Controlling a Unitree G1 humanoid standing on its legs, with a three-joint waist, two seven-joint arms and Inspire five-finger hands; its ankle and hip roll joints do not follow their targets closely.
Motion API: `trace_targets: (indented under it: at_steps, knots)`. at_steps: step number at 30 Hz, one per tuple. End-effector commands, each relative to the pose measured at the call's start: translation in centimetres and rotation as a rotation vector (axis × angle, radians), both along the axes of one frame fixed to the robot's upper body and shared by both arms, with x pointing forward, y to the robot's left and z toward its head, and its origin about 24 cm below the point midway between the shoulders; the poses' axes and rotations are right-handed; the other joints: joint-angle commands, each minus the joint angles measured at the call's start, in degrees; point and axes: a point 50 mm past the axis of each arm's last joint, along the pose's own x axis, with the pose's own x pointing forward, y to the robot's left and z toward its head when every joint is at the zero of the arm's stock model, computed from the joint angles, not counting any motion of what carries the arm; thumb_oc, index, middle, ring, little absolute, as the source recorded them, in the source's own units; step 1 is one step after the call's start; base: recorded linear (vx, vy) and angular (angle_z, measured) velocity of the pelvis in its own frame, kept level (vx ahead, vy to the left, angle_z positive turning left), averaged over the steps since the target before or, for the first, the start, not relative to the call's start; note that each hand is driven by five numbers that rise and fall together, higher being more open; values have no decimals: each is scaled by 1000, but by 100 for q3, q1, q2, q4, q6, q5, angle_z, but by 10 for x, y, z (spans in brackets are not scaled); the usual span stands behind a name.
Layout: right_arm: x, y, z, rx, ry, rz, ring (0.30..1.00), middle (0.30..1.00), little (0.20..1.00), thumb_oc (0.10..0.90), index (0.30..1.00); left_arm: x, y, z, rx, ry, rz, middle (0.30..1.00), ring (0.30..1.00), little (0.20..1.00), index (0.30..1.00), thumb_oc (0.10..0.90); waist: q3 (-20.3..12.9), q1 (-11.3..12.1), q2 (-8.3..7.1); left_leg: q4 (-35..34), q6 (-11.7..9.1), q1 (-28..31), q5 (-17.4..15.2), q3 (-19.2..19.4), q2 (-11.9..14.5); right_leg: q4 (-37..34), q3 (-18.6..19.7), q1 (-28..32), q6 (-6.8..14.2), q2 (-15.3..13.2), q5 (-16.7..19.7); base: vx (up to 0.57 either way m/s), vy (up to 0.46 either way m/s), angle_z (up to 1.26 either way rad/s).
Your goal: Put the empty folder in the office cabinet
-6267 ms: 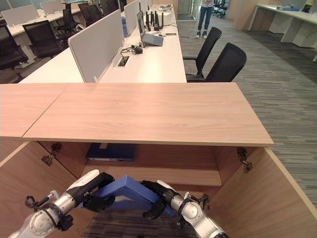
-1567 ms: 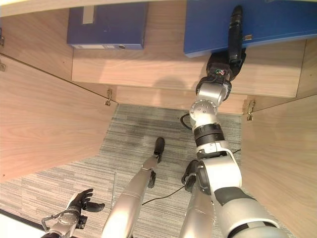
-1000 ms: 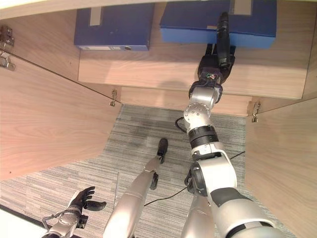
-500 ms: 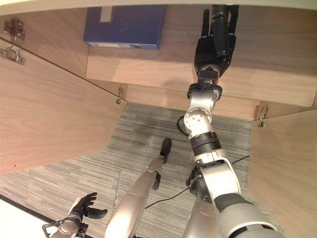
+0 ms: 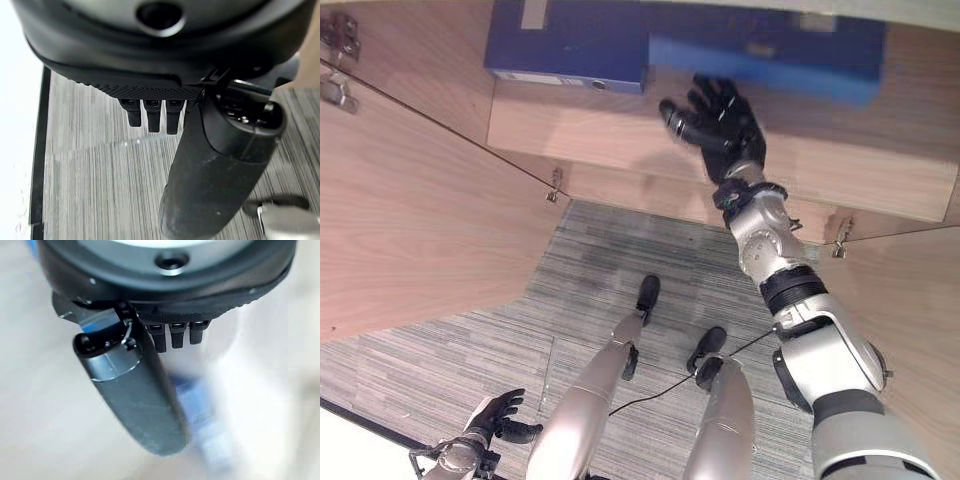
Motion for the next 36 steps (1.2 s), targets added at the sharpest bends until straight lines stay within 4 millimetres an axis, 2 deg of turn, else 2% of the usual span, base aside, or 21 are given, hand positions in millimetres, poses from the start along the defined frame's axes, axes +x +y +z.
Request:
trace_targets:
  at_steps: [1, 2, 3, 4, 6, 9, 13, 19, 22, 23, 25, 26, 30, 32, 34, 36]
  knots:
    - [3, 0, 39, -330, -58, 11, 900, 900, 900, 800, 900, -54, 32, -9, 80, 161, 27, 900, 900, 900, 900, 800, 56, 21, 62, 400, 142, 395, -1444, 261, -62, -1367, 218, 537, 370, 179, 707, 0, 0, 0]
    - [7, -14, 24, -520, 45, -50, 900, 900, 900, 800, 900, -56, 31, -11, 71, 173, 25, 900, 900, 900, 900, 800, 57, -2, 8, 372, 139, 400, -1428, 277, -42, -1439, 208, 549, 361, 189, 732, 0, 0, 0]
    - [7, -14, 25, -522, 44, -49, 900, 900, 900, 800, 900, -56, 31, -11, 70, 173, 25, 900, 900, 900, 900, 800, 57, -7, 11, 371, 139, 400, -1428, 276, -41, -1443, 208, 550, 360, 191, 734, 1, 20, -6]
    - [8, -16, 22, -595, 68, -63, 900, 900, 900, 800, 900, -56, 31, -11, 70, 174, 24, 900, 900, 900, 900, 800, 58, -19, -1, 362, 136, 398, -1425, 286, -37, -1449, 203, 541, 361, 196, 738, 2, 13, -8]
    - [11, -21, 12, -833, 145, -101, 900, 900, 900, 800, 900, -58, 31, -11, 77, 188, 14, 900, 900, 900, 900, 800, 58, -46, -30, 311, 135, 438, -1411, 303, -24, -1485, 186, 558, 357, 203, 758, 9, 17, -9]
    - [12, -23, 8, -883, 172, -124, 900, 900, 900, 800, 900, -58, 28, -13, 71, 191, 7, 900, 900, 900, 900, 800, 59, -59, -27, 271, 143, 478, -1402, 307, -21, -1505, 187, 579, 360, 211, 765, 12, 5, -9]
    - [13, -25, 8, -859, 185, -148, 900, 900, 900, 800, 900, -56, 26, -13, 62, 186, 13, 900, 900, 900, 900, 800, 60, -54, -15, 213, 151, 510, -1385, 324, -6, -1541, 190, 595, 366, 217, 768, 4, 2, -1]
    - [17, -22, 24, -880, 151, -226, 900, 900, 900, 800, 900, -56, 26, -14, 61, 183, 44, 900, 900, 900, 900, 800, 61, -77, -31, 126, 158, 540, -1353, 331, -1, -1615, 194, 589, 367, 237, 807, 0, 0, 0]
    - [17, -36, 35, -1010, 174, -378, 900, 900, 900, 800, 900, -55, 25, -14, 69, 177, 61, 900, 900, 900, 900, 800, 61, -65, -15, 90, 167, 539, -1340, 323, -3, -1661, 181, 597, 370, 239, 818, 0, 0, 0]
    - [17, -36, 35, -1010, 174, -378, 900, 900, 900, 800, 900, -55, 25, -14, 69, 177, 61, 900, 900, 900, 900, 800, 61, -65, -15, 90, 167, 539, -1340, 322, -3, -1661, 181, 597, 370, 239, 818, 0, 0, 0]
    - [12, -59, 47, -1099, 211, -518, 900, 900, 900, 800, 900, -46, 22, -12, 70, 146, 61, 900, 900, 900, 900, 800, 61, -16, 43, 32, 180, 556, -1319, 294, -20, -1655, 161, 599, 379, 234, 815, 0, 0, 0]
    - [12, -59, 47, -1099, 211, -518, 900, 900, 900, 800, 900, -46, 22, -12, 70, 146, 60, 900, 900, 900, 900, 800, 61, -17, 45, 31, 180, 556, -1318, 293, -20, -1656, 160, 600, 379, 235, 816, 0, 0, 0]
    - [3, -86, 45, -1237, 299, -609, 900, 900, 900, 800, 900, -40, 21, -9, 64, 126, 41, 900, 900, 900, 900, 800, 61, 29, 120, -43, 186, 587, -1258, 245, -39, -1653, 102, 635, 389, 213, 806, 5, -22, 4]
    - [2, -89, 45, -1289, 309, -629, 900, 900, 900, 800, 900, -41, 20, -9, 62, 128, 37, 900, 900, 900, 900, 800, 61, 36, 138, -88, 183, 610, -1231, 234, -36, -1666, 86, 655, 393, 214, 807, 3, -21, 6]
    - [1, -92, 51, -1443, 266, -713, 900, 900, 900, 800, 900, -37, 14, -8, 36, 99, 44, 900, 900, 900, 900, 800, 61, 44, 172, -248, 166, 702, -1140, 208, -36, -1772, 56, 723, 417, 231, 831, 3, -16, 8]
    - [0, -94, 52, -1470, 244, -740, 900, 900, 900, 800, 900, -35, 10, -8, 25, 83, 43, 900, 900, 900, 900, 800, 60, 43, 178, -339, 155, 760, -1092, 188, -33, -1839, 39, 779, 434, 245, 844, 5, -18, 7]
